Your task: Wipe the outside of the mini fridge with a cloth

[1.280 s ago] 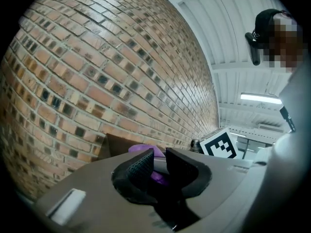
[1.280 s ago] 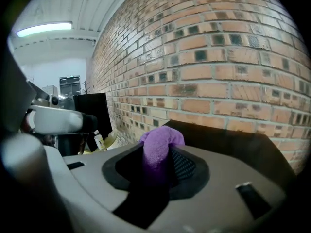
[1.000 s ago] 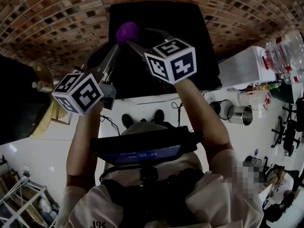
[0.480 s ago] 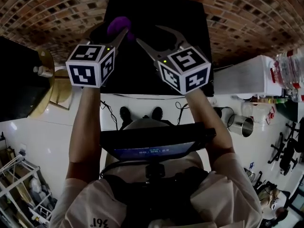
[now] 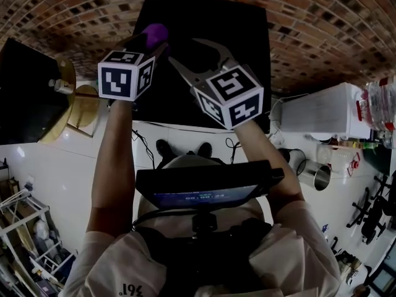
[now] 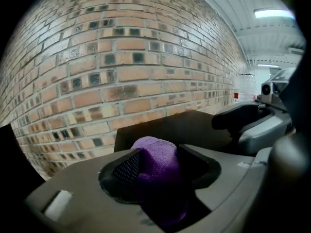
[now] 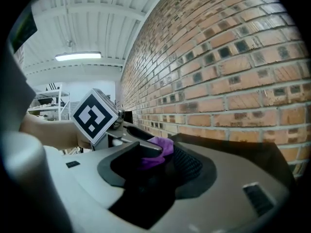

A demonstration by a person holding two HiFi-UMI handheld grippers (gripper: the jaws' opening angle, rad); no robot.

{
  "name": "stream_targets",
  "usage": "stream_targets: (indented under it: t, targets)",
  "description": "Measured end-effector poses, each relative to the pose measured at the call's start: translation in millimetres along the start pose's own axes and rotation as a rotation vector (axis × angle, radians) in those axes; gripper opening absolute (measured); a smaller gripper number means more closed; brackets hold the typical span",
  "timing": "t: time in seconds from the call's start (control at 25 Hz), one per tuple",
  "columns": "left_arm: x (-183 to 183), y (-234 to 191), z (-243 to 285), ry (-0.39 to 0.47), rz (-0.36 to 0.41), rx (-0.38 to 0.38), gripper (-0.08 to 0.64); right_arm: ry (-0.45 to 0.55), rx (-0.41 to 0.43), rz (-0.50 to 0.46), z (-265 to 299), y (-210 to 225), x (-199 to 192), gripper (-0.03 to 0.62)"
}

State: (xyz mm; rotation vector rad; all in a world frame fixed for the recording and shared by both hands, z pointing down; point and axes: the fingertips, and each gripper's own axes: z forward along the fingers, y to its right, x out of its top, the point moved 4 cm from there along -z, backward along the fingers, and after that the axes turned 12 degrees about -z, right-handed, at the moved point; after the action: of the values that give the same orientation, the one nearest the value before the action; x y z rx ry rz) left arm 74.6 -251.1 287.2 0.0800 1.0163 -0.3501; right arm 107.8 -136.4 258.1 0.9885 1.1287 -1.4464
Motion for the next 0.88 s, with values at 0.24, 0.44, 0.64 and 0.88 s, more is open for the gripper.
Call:
stream_targets:
  t: [0.24,0.44,0.64,0.88]
  targets:
    - [-1,2,8,-0.037,-0.004,-0.005,0.235,-0.019,-0.031,0.013,1,4,-2,0.229]
    - [-3,-2,13,-0.066,-0.012,0.006,0.149,-0.025,-0.033,0.017,2,5,-3,0.225]
    - [0,-6,9,-0.037,-0.019,-0.005,0.124,-0.027,-0.032,0.018,2,5,-2,0.212]
    - [5,-5,-1,0.038,-0.038,-0.115,0.118,-0.035,-0.045,0.021,1,5,-1,0.198]
